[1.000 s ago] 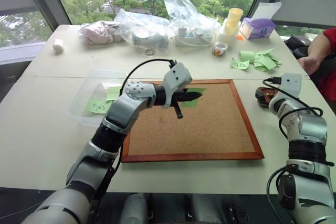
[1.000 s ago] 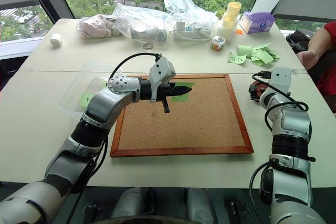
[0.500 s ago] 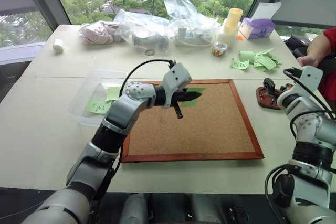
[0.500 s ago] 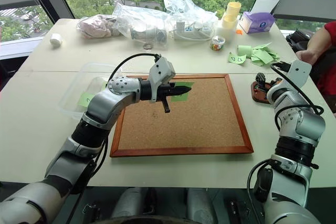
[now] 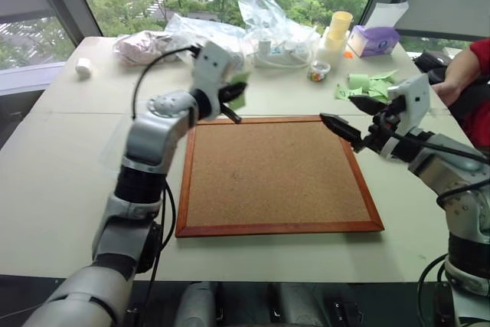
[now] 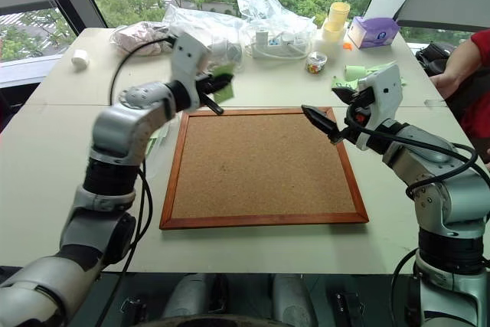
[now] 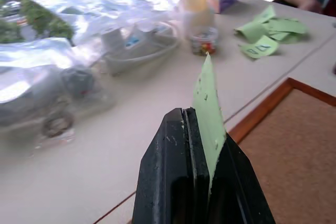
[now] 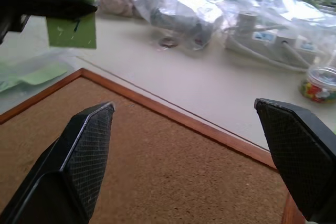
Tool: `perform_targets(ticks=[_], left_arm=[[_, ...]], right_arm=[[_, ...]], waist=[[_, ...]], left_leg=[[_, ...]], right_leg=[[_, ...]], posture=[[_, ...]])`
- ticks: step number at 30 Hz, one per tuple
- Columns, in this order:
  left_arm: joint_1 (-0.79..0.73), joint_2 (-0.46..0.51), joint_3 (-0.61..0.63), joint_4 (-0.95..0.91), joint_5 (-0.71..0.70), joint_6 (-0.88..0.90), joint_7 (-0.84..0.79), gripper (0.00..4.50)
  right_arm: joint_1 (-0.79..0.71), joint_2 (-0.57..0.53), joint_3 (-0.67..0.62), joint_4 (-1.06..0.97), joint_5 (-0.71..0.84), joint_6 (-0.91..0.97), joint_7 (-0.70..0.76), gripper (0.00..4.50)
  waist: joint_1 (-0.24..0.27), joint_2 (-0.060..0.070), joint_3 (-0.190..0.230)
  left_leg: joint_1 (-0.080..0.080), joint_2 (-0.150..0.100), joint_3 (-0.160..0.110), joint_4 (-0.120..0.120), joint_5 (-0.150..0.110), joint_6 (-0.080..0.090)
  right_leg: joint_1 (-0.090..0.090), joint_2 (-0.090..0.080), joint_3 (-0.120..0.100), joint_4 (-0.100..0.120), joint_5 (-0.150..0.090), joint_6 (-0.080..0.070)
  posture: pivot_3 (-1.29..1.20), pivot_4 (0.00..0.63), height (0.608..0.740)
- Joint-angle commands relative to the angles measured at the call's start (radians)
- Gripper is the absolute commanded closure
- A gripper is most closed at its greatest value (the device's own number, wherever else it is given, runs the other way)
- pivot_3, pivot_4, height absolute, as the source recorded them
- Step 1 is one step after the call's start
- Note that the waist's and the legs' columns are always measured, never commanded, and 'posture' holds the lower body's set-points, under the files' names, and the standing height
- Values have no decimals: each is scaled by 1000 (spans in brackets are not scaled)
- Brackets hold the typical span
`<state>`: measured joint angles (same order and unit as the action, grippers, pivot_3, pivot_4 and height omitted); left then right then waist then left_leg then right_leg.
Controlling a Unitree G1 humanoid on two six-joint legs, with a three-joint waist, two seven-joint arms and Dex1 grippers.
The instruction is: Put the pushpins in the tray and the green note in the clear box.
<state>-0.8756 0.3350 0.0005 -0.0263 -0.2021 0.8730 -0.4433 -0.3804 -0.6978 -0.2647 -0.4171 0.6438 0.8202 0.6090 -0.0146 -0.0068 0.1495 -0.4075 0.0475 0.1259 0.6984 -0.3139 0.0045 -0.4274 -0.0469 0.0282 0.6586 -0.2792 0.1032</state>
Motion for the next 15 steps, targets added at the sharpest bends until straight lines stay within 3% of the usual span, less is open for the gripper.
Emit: perform_targets(ticks=[1,3,7,10,15], left_arm=[[26,184,69,-140,73,299,89,4500],[56,224,93,-176,78,431,124,4500],[99,216,156,-218,50,549,144,4500],[112,188,180,-225,45,573,161,3533],[143,183,196,-262,49,600,187,1159]], right_arm=[[-73,-50,99,-96,103,45,140,88],[-96,-63,151,-98,98,39,177,88],[-138,-37,199,-62,84,15,186,88],[-150,-25,219,-31,63,-4,192,0],[-150,-22,230,-7,48,-28,196,0]], waist=[[-12,0,1],[-18,-1,1],[8,-5,2],[24,-11,4],[24,-12,4]], left_leg=[[0,0,1,0,0,0],[0,1,0,-1,0,0],[0,0,-1,1,0,0],[-1,-1,-1,2,0,0],[-1,-1,-1,0,0,0]], right_leg=[[-1,0,0,0,0,0],[-1,1,0,1,0,0],[0,-2,-2,2,0,0],[0,-2,-2,2,0,0],[-1,-3,-2,1,0,0]], posture=[[0,150,735],[0,150,735],[0,150,735],[0,150,735],[0,150,735]])
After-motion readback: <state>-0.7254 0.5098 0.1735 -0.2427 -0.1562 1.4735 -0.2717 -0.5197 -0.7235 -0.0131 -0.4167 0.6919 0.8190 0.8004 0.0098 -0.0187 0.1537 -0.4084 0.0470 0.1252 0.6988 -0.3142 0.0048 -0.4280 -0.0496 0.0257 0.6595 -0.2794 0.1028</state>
